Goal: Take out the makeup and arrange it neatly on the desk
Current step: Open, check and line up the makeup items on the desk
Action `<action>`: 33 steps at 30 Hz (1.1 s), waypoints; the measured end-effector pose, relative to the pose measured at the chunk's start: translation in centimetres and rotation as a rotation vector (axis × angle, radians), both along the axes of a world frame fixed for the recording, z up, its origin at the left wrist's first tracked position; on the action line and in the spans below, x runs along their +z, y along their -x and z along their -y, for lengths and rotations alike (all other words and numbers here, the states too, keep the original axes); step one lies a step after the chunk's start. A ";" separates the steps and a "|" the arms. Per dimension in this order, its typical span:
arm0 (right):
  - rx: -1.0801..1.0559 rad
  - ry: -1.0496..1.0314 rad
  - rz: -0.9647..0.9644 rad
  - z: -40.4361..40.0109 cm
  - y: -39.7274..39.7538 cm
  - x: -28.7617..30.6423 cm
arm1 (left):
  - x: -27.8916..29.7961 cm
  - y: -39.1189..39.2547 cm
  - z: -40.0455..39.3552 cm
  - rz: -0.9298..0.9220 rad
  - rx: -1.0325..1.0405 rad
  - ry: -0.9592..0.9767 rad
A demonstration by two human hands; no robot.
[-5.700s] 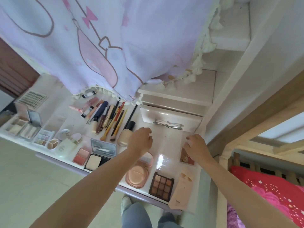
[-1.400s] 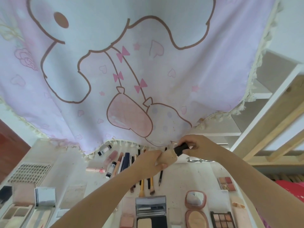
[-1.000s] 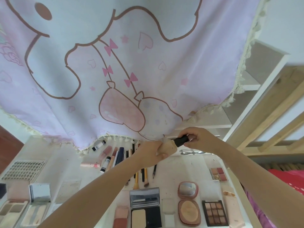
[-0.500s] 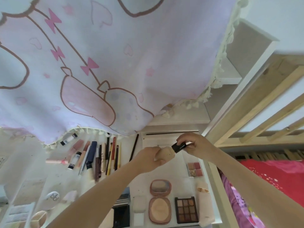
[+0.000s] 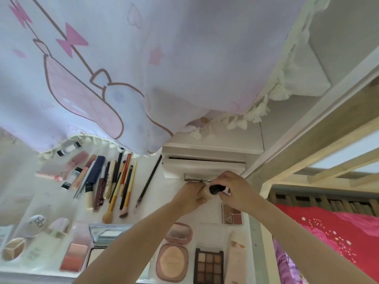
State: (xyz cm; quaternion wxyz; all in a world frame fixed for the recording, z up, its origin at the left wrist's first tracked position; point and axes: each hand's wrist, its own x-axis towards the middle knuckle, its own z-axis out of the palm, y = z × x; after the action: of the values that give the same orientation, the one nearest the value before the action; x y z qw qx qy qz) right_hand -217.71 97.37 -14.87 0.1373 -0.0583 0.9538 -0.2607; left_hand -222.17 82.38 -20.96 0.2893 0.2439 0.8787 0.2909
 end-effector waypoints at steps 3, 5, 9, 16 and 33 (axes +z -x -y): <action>0.038 -0.044 0.001 -0.2 0.6 -0.3 | -0.3 -0.3 -0.6 0.043 0.061 -0.014; 0.072 -0.077 -0.006 -0.1 0.8 -0.4 | -0.3 -0.4 -0.7 0.052 0.081 -0.005; 0.124 -0.156 -0.012 0.5 1.1 -0.3 | -0.1 -0.4 0.5 -0.011 0.049 0.108; 0.133 -0.309 -0.110 2.2 0.0 1.6 | 1.1 -0.4 7.8 -0.219 0.065 0.259; 0.367 -0.485 -0.012 19.9 5.9 -6.4 | 3.2 1.0 26.5 -0.471 0.115 0.346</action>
State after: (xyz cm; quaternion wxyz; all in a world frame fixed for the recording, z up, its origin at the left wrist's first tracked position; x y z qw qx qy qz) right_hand -223.59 77.52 -21.32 0.1866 -0.1969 0.9625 0.0041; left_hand -223.22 55.84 -17.71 0.0979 0.2016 0.9706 0.0879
